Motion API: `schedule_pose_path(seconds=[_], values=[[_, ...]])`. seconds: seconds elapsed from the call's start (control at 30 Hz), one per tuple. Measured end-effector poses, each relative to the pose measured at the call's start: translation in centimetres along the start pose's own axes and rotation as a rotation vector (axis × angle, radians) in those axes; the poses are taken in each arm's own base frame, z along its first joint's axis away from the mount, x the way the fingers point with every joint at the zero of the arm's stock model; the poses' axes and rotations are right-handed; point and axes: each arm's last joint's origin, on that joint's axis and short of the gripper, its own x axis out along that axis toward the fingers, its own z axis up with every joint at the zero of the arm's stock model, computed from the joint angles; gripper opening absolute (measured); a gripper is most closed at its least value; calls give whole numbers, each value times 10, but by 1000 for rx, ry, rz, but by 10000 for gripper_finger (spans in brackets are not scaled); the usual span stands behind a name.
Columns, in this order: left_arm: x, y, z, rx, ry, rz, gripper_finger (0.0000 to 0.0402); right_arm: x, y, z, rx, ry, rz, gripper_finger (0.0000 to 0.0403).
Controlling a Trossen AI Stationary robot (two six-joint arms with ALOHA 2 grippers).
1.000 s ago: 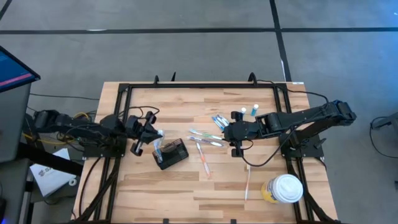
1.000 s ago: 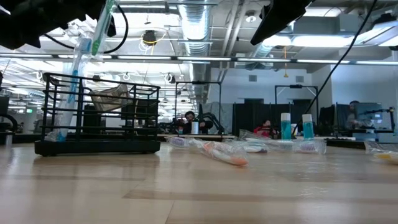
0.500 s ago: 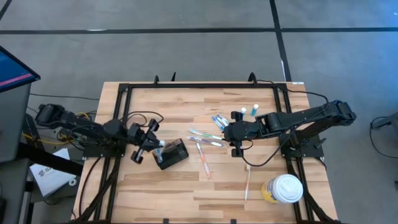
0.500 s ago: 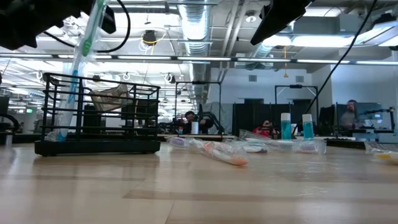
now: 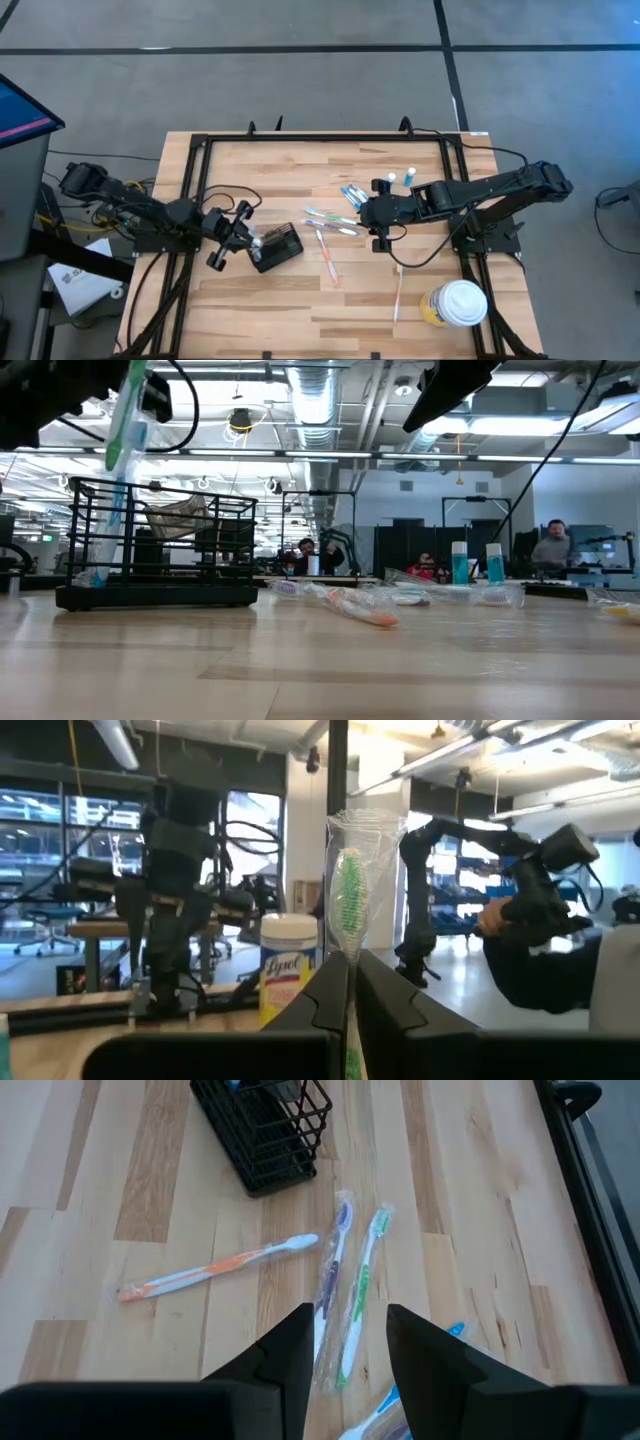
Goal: Pick & Place toothbrushing station
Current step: Put the top green toothbrush into the bottom left section of the mesh organizer
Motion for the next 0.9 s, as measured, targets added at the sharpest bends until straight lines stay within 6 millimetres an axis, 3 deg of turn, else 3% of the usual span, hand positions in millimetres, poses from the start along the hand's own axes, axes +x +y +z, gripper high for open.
schedule_pose_path(seconds=[0.33,0.9], values=[[-10,-14,-8,-16,-7,-33,1,0,0,0,1,-1,0,118],[-12,-18,-9,16,-36,0,2,0,0,1,2,-8,0,118]])
